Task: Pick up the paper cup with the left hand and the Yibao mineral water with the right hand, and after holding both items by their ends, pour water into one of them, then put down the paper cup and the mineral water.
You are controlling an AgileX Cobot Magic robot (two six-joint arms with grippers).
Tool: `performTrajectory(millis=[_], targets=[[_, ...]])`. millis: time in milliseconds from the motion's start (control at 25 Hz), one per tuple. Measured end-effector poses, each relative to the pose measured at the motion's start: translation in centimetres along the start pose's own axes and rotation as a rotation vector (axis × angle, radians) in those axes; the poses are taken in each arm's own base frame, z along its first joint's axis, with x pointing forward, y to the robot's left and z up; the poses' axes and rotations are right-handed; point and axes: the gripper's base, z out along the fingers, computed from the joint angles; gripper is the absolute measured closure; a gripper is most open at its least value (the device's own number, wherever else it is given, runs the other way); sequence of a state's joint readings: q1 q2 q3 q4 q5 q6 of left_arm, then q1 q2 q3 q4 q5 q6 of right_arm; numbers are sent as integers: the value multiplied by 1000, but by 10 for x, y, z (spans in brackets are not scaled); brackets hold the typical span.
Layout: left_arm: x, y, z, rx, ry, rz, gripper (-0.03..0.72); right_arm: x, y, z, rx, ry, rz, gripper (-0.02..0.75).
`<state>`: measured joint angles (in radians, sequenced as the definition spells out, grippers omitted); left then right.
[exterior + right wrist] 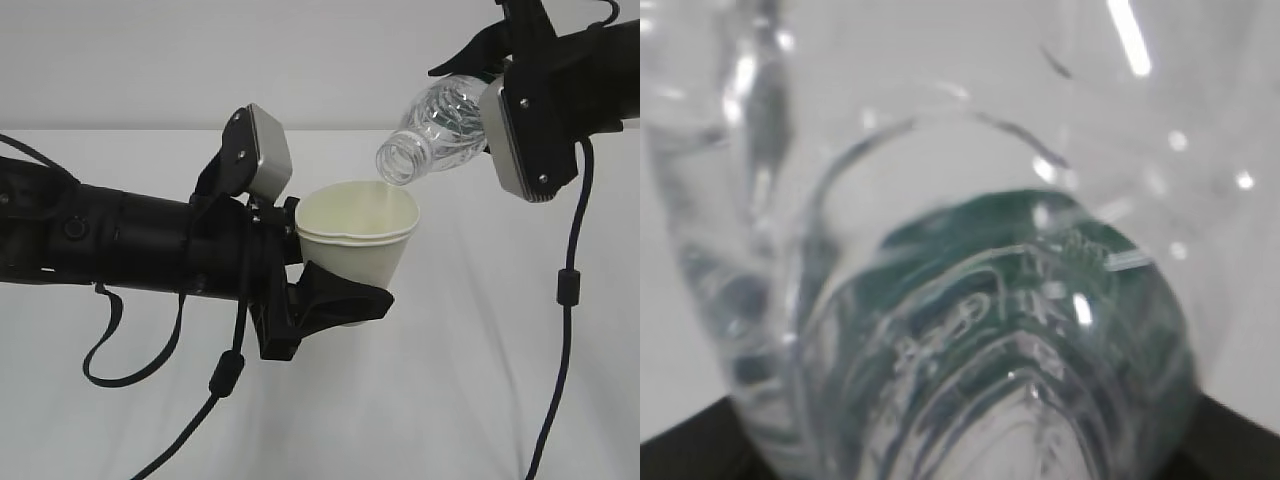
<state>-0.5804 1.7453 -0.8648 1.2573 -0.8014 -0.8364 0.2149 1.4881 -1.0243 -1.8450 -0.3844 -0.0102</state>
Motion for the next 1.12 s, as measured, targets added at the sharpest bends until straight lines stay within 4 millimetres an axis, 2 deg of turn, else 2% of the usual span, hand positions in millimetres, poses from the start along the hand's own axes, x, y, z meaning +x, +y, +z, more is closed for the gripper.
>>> performTrajectory(millis=[280, 400, 1120], targets=[[0, 0, 0, 0, 0, 0, 257, 0, -2, 0, 6, -3, -15, 248], [0, 0, 0, 0, 0, 0, 257, 2, -9, -1, 24, 2, -25, 248], [0, 0, 0, 0, 0, 0, 257, 1, -10, -2, 27, -4, -27, 248]])
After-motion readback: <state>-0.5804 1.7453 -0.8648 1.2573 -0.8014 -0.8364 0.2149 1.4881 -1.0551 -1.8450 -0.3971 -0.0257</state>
